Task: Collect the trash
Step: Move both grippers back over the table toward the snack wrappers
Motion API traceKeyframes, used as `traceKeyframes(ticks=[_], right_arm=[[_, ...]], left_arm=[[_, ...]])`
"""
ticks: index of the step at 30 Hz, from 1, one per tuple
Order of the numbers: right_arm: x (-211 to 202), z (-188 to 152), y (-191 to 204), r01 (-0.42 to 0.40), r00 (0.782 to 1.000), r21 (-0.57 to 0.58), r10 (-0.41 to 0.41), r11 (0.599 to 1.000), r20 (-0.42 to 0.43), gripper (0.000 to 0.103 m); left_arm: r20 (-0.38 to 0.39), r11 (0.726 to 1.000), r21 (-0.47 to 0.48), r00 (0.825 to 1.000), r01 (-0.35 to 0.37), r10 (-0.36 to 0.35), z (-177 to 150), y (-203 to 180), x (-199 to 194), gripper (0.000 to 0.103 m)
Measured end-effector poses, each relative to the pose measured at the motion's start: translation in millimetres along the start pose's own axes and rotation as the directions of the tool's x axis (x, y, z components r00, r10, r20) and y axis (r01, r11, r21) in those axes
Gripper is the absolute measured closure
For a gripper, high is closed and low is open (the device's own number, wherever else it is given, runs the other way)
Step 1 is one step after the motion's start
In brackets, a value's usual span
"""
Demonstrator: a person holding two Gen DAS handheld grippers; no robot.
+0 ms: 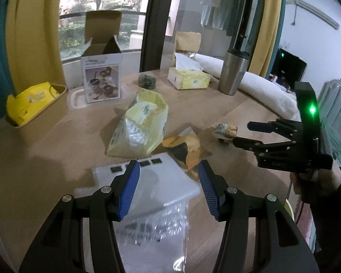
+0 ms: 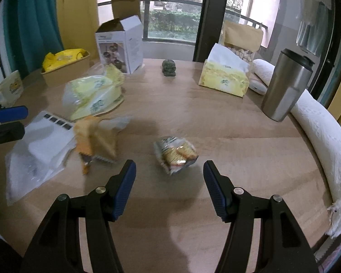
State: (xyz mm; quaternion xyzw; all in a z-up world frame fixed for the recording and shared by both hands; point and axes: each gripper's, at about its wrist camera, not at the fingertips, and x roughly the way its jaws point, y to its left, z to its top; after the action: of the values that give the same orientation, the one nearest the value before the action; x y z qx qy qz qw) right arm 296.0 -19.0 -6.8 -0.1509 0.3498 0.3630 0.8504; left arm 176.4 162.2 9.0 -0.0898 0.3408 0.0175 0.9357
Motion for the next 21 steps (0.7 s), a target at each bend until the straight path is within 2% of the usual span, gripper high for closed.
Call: traceKeyframes(ticks=[13, 17, 19, 21], right_arm=[[44.2, 7.7, -18.7, -0.091, 0.996, 0.042, 0.092, 0.995, -0.022, 0.042], [47.2, 6.1, -20.9, -0.130, 0.991, 0.056, 0.132, 0.990, -0.028, 0.067], [45.3, 5.7, -21.7, -0.130, 0.991, 0.052, 0.131, 0.990, -0.018, 0.076], [42.7, 4.6, -23.4, -0.127, 0.992, 0.057, 0.128, 0.990, -0.012, 0.078]], left_arm=[[-0.040, 0.997, 0.075, 0.999, 0.024, -0.021, 32.4, -33.0, 42.5, 0.046], [-0.073, 0.993, 0.109, 0.997, 0.035, -0.027, 36.9, -43.2, 61.6, 0.046], [-0.097, 0.989, 0.145, 0.995, 0.032, -0.018, 37.6, -50.2, 71.7, 0.046], [-0.124, 0.987, 0.159, 0.992, 0.037, -0.017, 37.6, -53.0, 79.9, 0.046]])
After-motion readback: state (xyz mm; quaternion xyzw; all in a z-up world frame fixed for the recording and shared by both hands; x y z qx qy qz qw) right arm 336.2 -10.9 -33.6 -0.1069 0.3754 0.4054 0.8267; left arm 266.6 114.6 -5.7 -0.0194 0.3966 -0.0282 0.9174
